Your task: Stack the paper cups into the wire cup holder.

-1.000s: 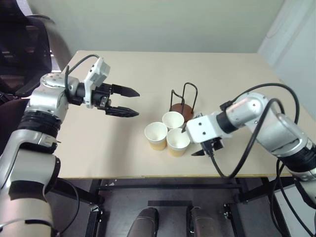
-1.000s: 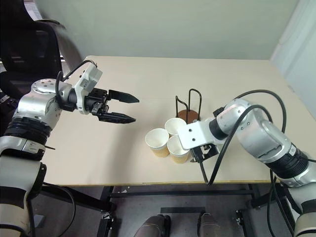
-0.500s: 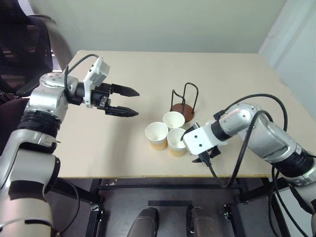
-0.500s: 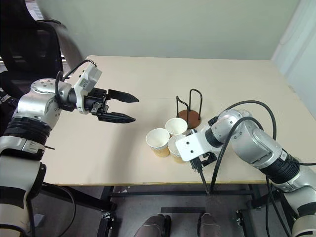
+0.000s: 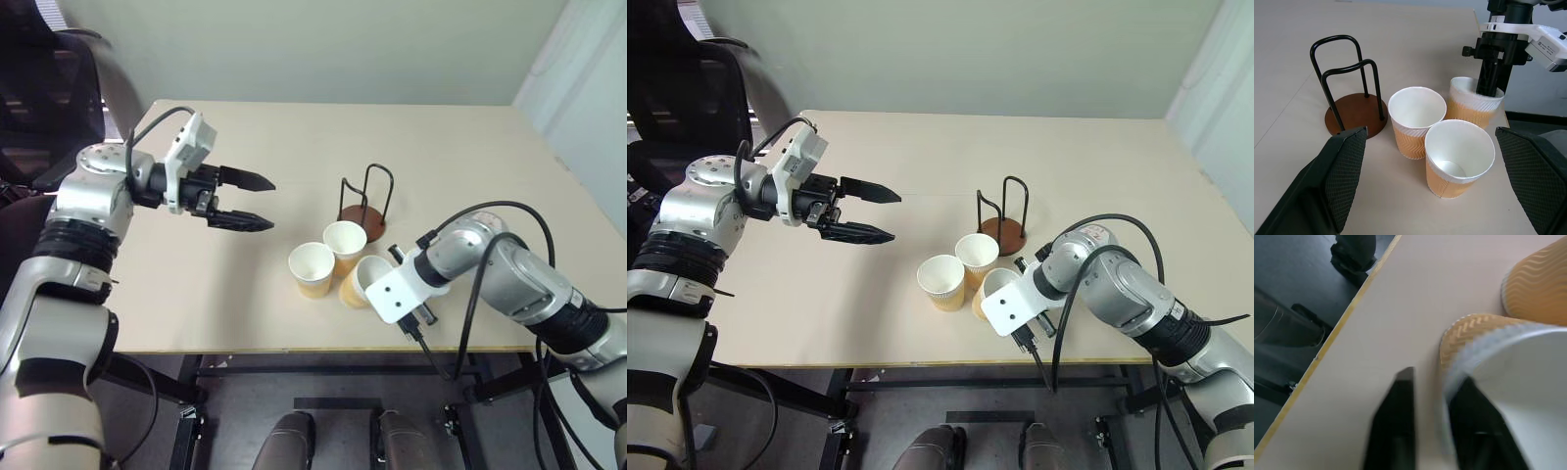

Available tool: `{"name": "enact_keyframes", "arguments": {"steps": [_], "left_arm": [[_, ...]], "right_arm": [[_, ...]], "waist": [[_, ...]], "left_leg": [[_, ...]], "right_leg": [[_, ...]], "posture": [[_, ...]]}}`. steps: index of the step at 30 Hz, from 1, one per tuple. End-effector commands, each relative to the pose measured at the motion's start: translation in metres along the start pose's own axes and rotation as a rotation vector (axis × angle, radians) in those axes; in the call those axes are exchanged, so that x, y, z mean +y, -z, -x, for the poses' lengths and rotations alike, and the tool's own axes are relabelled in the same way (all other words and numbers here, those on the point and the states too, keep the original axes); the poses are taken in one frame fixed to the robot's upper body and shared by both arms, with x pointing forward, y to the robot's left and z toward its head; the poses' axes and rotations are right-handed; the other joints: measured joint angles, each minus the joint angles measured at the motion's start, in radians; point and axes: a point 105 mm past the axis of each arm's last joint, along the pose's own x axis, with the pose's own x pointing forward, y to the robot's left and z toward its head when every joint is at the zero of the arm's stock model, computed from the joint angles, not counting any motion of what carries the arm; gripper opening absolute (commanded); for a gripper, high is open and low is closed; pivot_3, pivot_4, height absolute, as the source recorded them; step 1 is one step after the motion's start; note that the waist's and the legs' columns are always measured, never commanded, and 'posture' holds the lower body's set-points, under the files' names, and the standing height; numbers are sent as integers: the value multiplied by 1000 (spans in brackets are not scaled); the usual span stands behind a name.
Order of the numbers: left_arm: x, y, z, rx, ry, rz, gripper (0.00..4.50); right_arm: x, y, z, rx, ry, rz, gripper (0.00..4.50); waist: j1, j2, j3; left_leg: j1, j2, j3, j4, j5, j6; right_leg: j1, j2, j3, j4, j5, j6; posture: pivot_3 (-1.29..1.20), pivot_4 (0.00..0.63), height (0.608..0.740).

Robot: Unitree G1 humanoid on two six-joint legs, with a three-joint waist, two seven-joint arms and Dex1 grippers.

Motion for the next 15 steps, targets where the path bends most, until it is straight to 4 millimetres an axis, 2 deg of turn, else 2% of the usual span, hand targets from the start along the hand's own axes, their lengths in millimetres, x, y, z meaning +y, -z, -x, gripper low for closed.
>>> {"name": "enact_keyframes", "arguments": {"steps": [1,6,11,15], "left_arm": [[-2,-14,8,-15,7,-55,4500],[-1,-14,9,-14,2,-53,4500],[8,-18,23,-32,-69,-67,4500],[18,-32,38,-83,-142,-35,4500]], "right_arm": [[0,4,11,26,8,26,31],[7,18,27,64,-10,14,31],[-3,51,72,183,80,-67,31],[-20,72,108,263,203,-120,31]], "waist": [[0,0,0],[2,0,0],[2,0,0],[1,-1,0]], "left_leg": [[0,0,0,0,0,0],[0,0,0,0,0,0],[0,-1,0,0,0,0],[0,0,-1,-1,0,0]], "right_leg": [[0,0,0,0,0,0],[2,0,0,-1,0,0],[1,0,1,-2,0,0],[1,0,1,-1,0,0]], "posture": [[0,150,740],[0,150,740],[0,150,740],[0,150,740]]}}
